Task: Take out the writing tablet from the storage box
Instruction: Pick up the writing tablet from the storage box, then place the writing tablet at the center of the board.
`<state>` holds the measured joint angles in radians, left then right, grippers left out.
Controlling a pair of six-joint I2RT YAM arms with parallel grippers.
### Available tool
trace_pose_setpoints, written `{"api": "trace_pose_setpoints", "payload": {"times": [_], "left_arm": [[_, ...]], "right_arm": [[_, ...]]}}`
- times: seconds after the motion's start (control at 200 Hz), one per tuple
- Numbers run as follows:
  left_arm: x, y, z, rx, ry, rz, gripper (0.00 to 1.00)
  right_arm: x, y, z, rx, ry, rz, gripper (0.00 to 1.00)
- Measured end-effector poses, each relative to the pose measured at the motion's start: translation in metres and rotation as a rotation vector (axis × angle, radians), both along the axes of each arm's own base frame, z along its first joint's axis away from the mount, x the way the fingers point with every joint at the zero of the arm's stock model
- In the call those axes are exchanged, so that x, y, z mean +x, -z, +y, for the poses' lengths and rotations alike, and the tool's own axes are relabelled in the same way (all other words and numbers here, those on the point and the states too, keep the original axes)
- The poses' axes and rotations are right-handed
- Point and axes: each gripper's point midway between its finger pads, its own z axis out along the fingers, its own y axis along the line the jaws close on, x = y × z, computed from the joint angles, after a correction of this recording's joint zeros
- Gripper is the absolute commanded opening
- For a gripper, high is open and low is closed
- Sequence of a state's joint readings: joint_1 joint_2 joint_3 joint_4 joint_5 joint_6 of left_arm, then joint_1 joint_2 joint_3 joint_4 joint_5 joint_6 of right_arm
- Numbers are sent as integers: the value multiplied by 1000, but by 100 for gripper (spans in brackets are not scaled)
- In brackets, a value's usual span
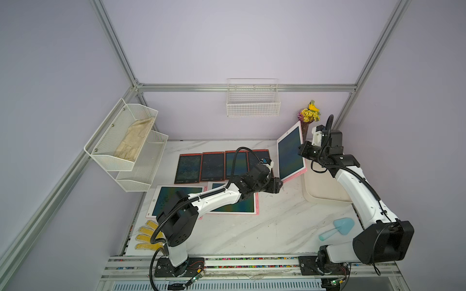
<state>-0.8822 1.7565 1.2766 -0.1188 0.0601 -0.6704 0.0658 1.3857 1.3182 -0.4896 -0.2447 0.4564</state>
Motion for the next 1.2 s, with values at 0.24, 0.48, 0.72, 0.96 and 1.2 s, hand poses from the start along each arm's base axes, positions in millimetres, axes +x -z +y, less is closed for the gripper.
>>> {"api": "trace_pose_setpoints", "payload": {"times": [0.24,0.48,0.72,0.96,1.2], "left_arm": [[-6,22,61,53,-126,28,68],[-12,6,79,7,-169,-18,68],[-12,10,82,14,-178,-15,68],[-13,13,82,-4,-184,-8,67],[-14,14,81,-14,-183,-6,67]], "right_arm": [[-51,53,13,87,-50,85,0],[-83,71,23,155,-100,125,0],[-110,86,30,198,-134,151,0],[-128,128,32,209,-139,252,0],[-137,140,31,218,-136,247,0]]}}
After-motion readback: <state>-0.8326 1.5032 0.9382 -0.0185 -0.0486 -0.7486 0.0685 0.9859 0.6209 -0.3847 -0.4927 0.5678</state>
